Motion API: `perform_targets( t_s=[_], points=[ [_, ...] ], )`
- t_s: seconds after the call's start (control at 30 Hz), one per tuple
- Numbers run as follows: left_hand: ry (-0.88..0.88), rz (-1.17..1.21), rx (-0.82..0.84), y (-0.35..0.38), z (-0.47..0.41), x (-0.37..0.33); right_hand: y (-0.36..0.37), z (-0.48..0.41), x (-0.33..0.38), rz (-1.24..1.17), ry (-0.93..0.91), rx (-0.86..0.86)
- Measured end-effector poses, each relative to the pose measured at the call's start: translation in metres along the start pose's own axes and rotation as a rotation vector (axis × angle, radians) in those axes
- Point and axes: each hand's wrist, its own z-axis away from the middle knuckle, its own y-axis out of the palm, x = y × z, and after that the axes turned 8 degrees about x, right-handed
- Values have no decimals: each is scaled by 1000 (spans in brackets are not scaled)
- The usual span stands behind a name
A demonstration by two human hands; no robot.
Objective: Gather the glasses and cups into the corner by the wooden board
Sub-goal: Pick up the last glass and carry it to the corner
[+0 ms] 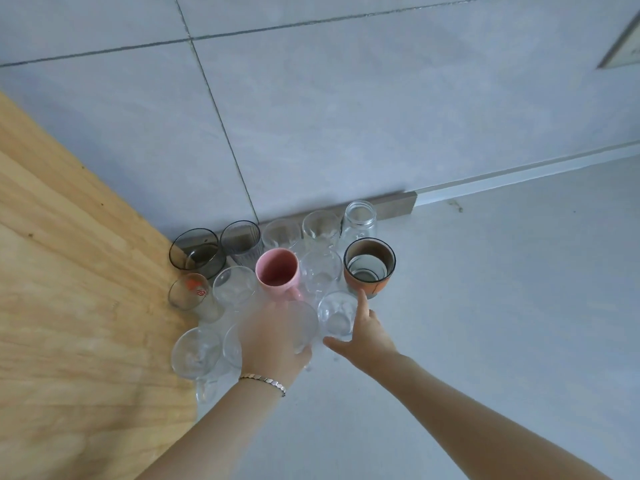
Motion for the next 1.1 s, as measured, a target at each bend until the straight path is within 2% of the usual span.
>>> perform_targets(
  t_s=[0.07, 0.2, 0.33, 0.47, 0.53, 0.67, 0.87, 1.0, 1.1],
  points=[
    [49, -4, -35, -5, 3, -9, -12, 6, -11, 40, -17, 44],
    [384, 95, -141, -22, 0, -53, -59, 21, -56, 153, 42, 167],
    [566, 146, 30, -27, -11, -130, -117, 40, -121, 222, 168, 196],
    [420, 163, 418, -24, -29, -228, -185, 61, -200, 254, 293, 158],
    [388, 198, 511, -20, -39, -282, -226, 74, -243, 250, 332, 116],
    [378, 262, 565, -8, -50, -403, -318, 92, -336, 274, 364, 63],
    [376, 241, 554, -3, -49, -589, -453, 106, -466, 258, 388, -5],
    [382, 173, 559, -9, -54, -685, -520, 112, -533, 242, 397, -44],
    [394, 142, 551, -14, -68, -741, -569, 112, -574, 232, 412, -164]
  ],
)
